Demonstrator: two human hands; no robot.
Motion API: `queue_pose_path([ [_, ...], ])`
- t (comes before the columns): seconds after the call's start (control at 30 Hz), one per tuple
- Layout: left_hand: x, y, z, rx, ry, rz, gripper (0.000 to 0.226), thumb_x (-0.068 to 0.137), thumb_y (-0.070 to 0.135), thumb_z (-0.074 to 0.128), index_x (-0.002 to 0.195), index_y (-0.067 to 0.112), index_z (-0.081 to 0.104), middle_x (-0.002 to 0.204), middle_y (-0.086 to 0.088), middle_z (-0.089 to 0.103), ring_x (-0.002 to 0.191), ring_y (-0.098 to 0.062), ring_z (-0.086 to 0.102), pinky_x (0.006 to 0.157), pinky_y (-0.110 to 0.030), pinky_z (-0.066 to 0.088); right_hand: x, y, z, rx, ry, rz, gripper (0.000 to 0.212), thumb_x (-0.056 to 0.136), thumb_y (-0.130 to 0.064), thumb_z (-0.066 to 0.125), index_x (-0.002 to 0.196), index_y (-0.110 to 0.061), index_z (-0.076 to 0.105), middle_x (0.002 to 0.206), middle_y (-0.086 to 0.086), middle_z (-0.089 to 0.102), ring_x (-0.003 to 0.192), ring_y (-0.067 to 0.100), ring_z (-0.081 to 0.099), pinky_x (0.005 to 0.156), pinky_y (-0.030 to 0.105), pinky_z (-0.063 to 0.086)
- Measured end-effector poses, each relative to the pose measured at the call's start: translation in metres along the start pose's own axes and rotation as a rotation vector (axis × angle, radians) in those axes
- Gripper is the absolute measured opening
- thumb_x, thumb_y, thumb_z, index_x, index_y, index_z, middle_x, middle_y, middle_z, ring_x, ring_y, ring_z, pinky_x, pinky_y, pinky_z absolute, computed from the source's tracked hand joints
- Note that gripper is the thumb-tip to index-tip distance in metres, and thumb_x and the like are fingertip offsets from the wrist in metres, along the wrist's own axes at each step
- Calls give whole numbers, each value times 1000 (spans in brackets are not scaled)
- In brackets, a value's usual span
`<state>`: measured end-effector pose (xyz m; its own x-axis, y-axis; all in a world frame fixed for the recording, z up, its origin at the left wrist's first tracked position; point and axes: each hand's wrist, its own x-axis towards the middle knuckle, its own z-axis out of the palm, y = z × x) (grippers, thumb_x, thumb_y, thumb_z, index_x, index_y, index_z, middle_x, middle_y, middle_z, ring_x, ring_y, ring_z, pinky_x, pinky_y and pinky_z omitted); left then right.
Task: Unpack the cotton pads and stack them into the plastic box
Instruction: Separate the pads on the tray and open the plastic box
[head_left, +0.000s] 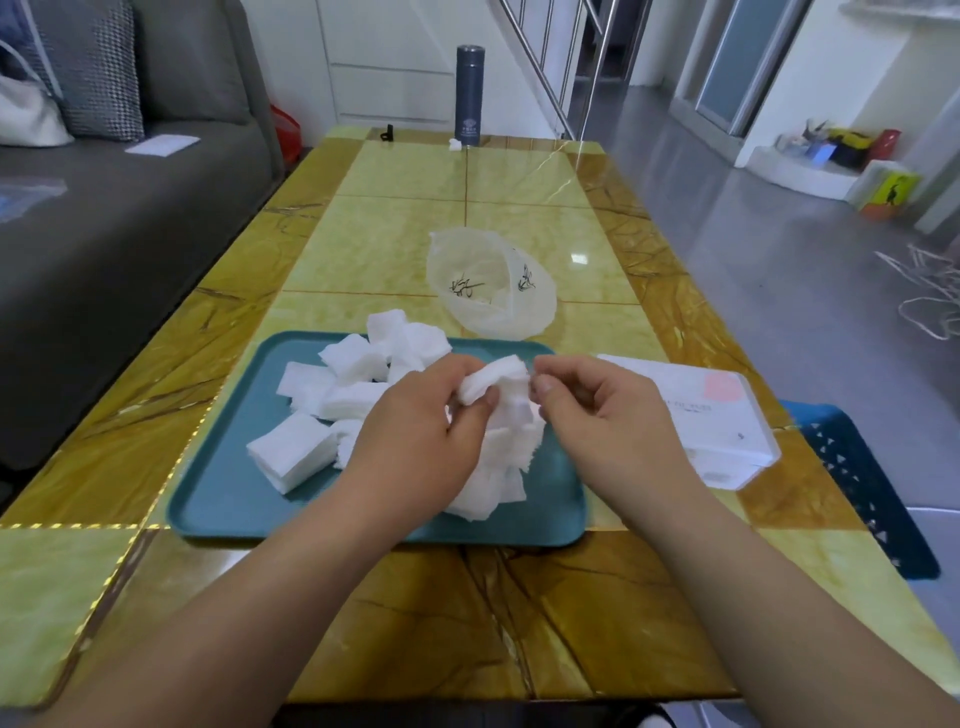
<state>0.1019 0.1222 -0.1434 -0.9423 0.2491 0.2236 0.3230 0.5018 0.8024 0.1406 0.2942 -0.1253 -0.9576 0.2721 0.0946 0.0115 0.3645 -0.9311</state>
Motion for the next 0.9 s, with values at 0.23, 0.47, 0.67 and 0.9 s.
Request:
queue_pose_path([
  [0.23,0,33,33,-8,-109,62,13,104,30,56,92,34,57,72,6,62,65,-5,58,56,-15,43,6,36,-59,-844,-141,152,87,81,-46,77,155,-46,33,173,-4,7,160,26,-5,126,58,-3],
  [0.47,24,59,79,116,-334,112,24,103,25,58,122,11,62,129,0,62,107,-13,55,82,-22,37,4,64,-95,-956,-49,198,86,88,-28,67,155,-54,22,172,-14,7,160,26,-5,118,77,0],
  [0.67,25,53,96,36,-379,-16,14,102,37,57,115,33,60,159,9,42,119,-17,59,98,-36,44,5,70,-108,-833,-52,86,62,89,-36,69,146,-51,49,166,-15,32,158,26,12,123,54,29],
  [0.9,13,52,97,-107,-350,-63,8,102,32,58,102,27,64,103,36,40,85,30,42,78,-5,35,0,73,-117,-795,-34,-23,48,90,-39,72,136,-48,61,157,-19,46,156,18,26,118,40,38],
])
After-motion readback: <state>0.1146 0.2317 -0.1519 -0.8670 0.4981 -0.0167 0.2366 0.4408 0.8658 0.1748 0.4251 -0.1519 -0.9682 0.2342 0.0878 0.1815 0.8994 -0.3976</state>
